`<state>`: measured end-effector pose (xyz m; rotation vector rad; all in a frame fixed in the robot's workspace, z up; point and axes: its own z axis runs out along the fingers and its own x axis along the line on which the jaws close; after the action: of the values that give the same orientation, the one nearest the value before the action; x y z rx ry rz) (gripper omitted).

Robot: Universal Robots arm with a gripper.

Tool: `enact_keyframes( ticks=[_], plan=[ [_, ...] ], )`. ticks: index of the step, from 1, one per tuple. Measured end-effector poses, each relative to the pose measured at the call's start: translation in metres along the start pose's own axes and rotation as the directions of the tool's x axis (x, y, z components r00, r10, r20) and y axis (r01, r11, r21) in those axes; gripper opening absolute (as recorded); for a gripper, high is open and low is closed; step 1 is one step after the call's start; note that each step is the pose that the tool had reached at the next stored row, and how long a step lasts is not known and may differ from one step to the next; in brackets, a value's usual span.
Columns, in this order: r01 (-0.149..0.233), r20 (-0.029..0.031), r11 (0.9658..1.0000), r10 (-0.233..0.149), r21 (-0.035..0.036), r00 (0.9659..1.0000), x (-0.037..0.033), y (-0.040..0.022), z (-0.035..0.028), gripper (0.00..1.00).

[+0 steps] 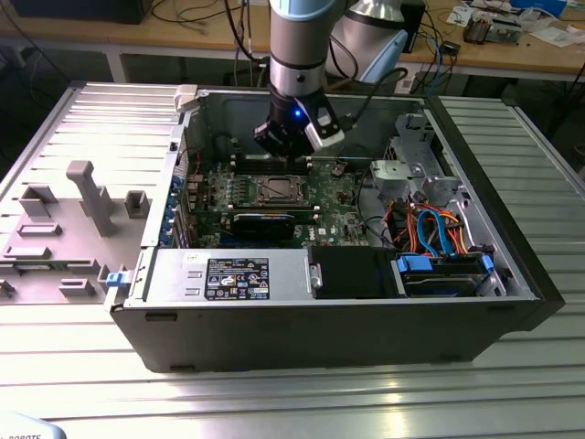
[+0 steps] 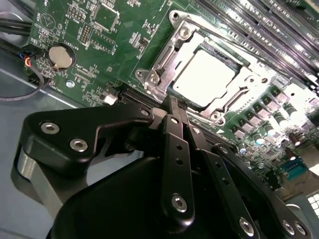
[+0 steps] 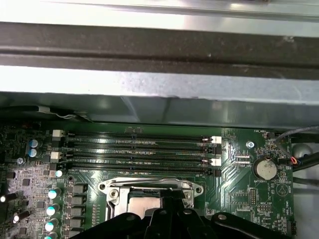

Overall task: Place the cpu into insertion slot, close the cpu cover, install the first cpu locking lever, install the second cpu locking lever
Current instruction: 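Install the second cpu locking lever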

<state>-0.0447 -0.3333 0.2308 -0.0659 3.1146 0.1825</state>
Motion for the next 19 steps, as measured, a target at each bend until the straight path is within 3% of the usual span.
enact_keyframes(
  ticks=[3,19],
  plan=[
    [0.0,0.0004,1.0,0.0,-0.0073,1.0,0.0003,-0.0064,-0.0008,0.11],
    [0.0,0.0004,1.0,0.0,-0.0074,1.0,0.0004,-0.0083,-0.0009,0.11]
  ],
)
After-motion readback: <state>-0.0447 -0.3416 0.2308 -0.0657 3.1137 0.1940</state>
